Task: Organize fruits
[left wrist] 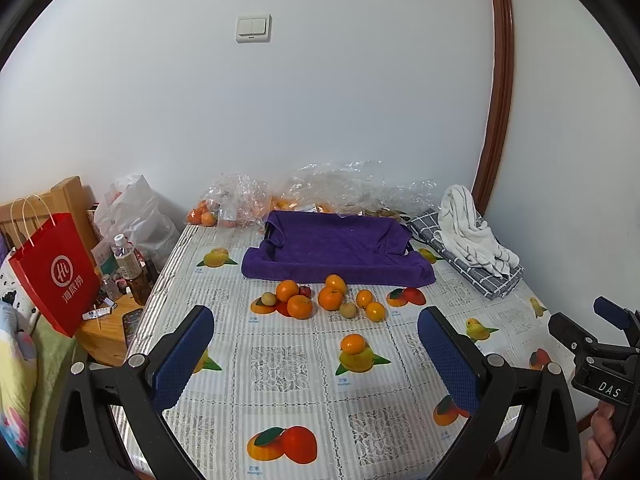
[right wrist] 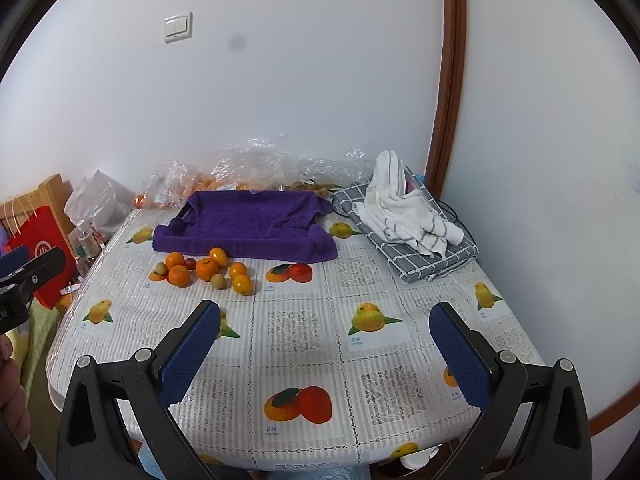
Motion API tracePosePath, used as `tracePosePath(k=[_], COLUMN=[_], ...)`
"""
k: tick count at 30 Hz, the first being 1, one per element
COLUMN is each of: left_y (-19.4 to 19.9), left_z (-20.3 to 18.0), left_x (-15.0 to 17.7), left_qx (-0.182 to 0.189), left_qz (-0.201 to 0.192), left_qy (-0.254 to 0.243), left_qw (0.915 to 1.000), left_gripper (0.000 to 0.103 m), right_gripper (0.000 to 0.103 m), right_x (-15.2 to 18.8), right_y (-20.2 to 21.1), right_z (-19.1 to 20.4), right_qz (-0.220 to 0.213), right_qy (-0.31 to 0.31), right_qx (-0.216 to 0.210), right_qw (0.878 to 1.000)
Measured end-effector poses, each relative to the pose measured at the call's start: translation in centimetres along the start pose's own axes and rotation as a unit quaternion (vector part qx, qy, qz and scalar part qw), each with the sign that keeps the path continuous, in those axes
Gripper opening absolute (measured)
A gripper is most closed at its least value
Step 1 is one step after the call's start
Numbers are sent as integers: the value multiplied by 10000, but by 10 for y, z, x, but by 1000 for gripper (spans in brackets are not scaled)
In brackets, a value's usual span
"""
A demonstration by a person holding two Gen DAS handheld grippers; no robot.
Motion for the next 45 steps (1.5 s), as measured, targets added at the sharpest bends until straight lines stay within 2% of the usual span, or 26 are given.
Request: tracePosePath(k=[18, 45], left_y=[1, 0], left_z=[-1, 4], left_x=[0, -3], left_qx=[105, 38], left_qz=[31, 71], left_qy=[-17, -38], left_qw=[9999, 10000], left_gripper=[103, 103], right_gripper=[103, 103], right_x=[-2, -1], right_y=[7, -2], right_z=[0, -4], right_qz=[-73, 51], right_qy=[-41, -98], right_qx=[-32, -89], right_qw=[10000, 9999])
Point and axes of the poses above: each gripper's, at about its wrist camera, not at the fingertips, and y roughly against the way its jaws point, z to its left, x to its underside, the point moved 4 cm from there along -y, roughly the way its jaws point, and after that the axes turned 2 degrees about y, right-handed, at the moved point
